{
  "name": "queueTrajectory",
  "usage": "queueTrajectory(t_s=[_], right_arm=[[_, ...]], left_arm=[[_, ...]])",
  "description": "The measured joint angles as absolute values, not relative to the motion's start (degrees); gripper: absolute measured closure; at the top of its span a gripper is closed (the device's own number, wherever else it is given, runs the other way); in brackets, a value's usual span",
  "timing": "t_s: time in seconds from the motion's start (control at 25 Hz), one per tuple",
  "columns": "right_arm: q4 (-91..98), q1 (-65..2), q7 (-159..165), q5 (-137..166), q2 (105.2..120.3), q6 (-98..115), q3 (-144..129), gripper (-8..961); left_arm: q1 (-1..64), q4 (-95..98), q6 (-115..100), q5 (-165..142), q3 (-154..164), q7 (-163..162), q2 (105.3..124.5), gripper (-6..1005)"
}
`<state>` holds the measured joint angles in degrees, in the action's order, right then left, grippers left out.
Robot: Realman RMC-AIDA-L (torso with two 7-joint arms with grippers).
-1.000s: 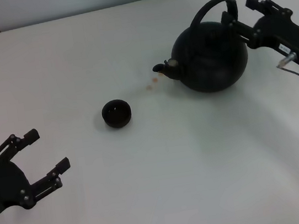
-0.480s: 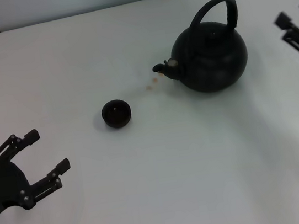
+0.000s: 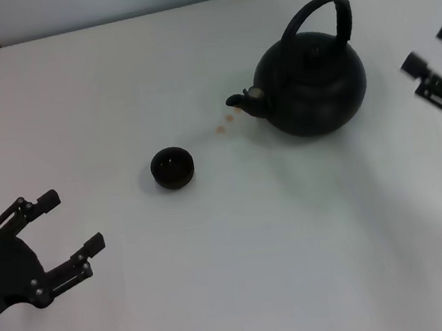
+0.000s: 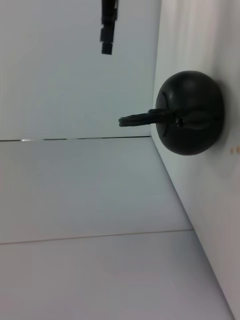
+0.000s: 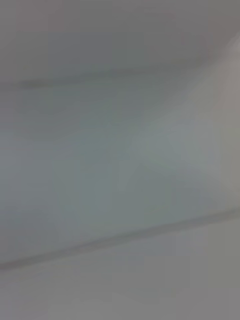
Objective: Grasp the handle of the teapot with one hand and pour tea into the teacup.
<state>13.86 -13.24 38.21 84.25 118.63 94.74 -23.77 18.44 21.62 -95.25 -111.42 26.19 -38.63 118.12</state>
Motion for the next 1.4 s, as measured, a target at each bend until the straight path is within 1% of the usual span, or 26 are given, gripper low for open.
queueTrajectory(t_s=[0.04,0.08,0.12,0.16,0.2,0.24,0.28,0.4,0.44,0.56,0.84,1.0,1.4], right_arm=[[16.8,-13.3,41.2,89.6,118.04,95.2,-23.9,205],[16.8,-13.3,41.2,89.6,118.04,95.2,-23.9,205],[19.6,-14.0,44.8,95.6,117.38,95.5,-23.9,205],[19.6,-14.0,44.8,95.6,117.38,95.5,-23.9,205],[20.8,-14.5,46.5,98.9,117.06,95.5,-23.9,205],[22.9,-15.9,48.9,105.7,116.31,95.6,-23.9,205],[22.9,-15.9,48.9,105.7,116.31,95.6,-23.9,205],[25.9,-18.5,53.1,114.9,115.24,95.4,-23.9,205],[28.0,-20.0,56.0,119.1,114.67,95.8,-23.9,205],[30.2,-21.0,57.6,121.7,114.30,96.4,-23.9,205],[35.9,-23.4,59.7,128.0,114.06,97.4,-25.4,205],[36.7,-23.5,59.9,128.0,114.26,97.4,-26.5,205],[36.3,-24.2,59.6,128.1,114.70,96.7,-28.2,205]], left_arm=[[18.8,22.0,-95.6,-111.6,26.4,-39.0,117.85,152],[18.8,22.0,-95.6,-111.6,26.4,-39.0,117.85,152],[19.2,22.2,-95.8,-111.7,27.1,-39.5,117.43,152],[19.2,22.2,-95.8,-111.7,27.1,-39.5,117.43,152],[19.4,22.3,-95.9,-111.7,27.8,-40.0,117.09,152],[19.7,22.4,-95.9,-111.7,28.4,-40.6,116.80,152],[20.1,22.6,-95.7,-111.7,29.2,-41.5,116.34,152],[21.1,23.4,-95.5,-111.8,32.4,-44.3,115.07,152],[21.6,24.9,-95.4,-111.9,35.0,-46.2,114.45,152],[21.8,27.4,-95.2,-112.7,37.3,-48.4,114.23,152],[24.5,31.5,-95.2,-118.5,38.3,-53.3,113.97,152],[25.0,31.8,-95.2,-118.9,38.0,-53.5,113.98,152],[25.0,31.9,-95.1,-118.8,37.9,-53.3,114.76,152]])
